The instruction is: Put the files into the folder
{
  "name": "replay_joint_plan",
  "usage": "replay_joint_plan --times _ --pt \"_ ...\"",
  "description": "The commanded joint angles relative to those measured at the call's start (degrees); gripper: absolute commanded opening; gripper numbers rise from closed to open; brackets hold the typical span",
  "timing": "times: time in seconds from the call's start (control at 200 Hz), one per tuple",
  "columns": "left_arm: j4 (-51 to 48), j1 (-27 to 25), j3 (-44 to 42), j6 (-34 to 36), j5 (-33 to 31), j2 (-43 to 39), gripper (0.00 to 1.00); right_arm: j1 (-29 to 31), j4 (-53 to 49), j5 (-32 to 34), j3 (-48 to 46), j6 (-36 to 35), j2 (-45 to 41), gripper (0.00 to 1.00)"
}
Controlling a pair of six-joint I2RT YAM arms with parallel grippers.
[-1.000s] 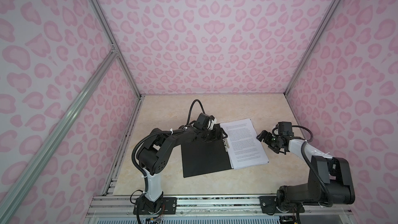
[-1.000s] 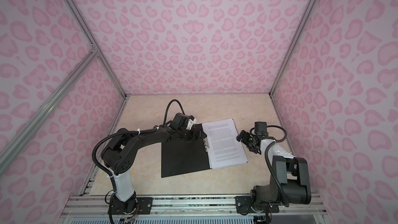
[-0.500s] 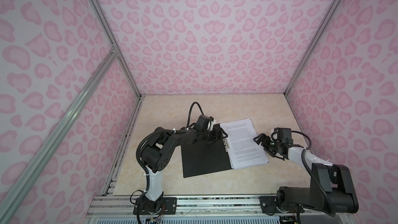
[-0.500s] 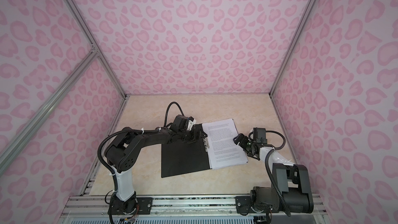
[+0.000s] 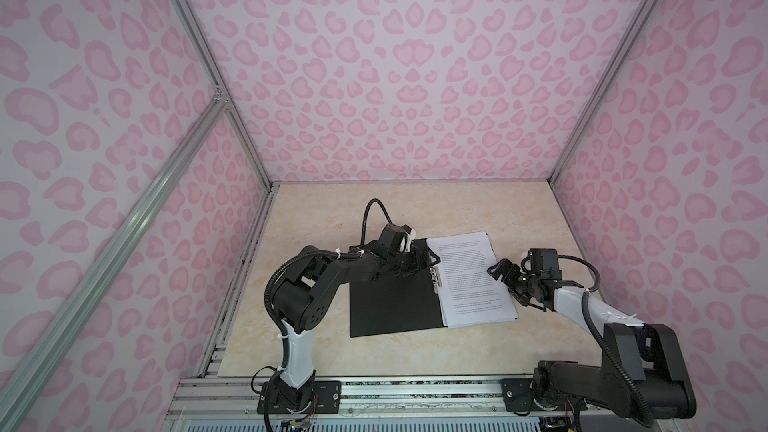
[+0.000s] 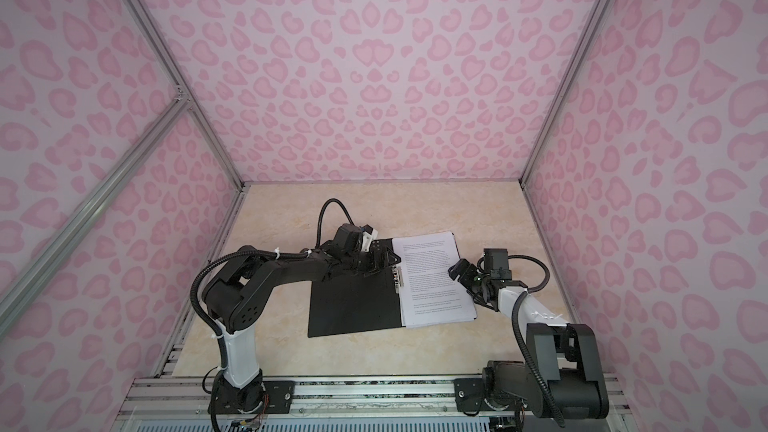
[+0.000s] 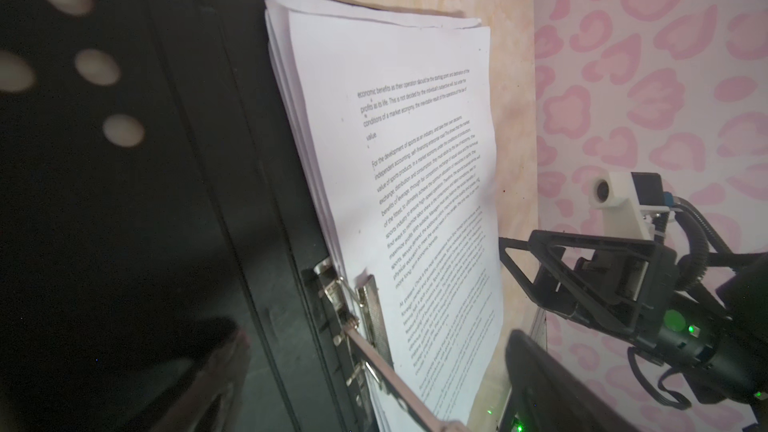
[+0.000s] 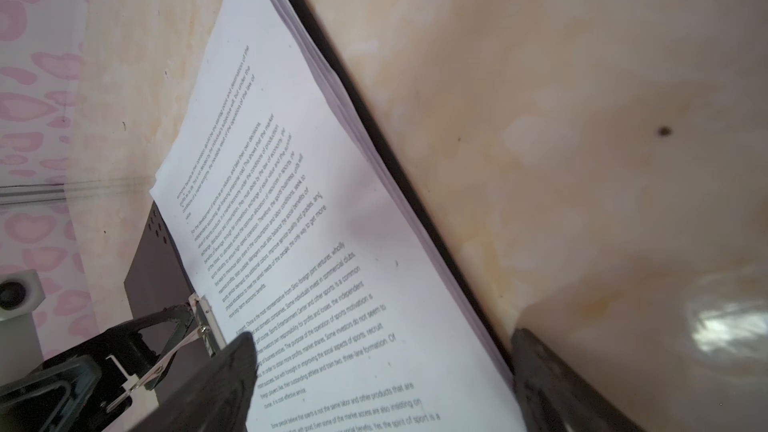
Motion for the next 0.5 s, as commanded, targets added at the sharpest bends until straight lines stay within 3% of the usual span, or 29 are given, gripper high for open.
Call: replay_joint_plan --times 0.0,0.495 --pt "-5.78 -0.24 -0.94 -1.02 -2.87 1.06 0.98 1.39 -2.38 2.93 -0.13 3.28 -0.99 0.95" --pt "-5.42 -0.33 -4.65 -3.94 -6.92 -1.62 0.98 8.28 -7.94 15.46 2.39 4.69 0.11 0.98"
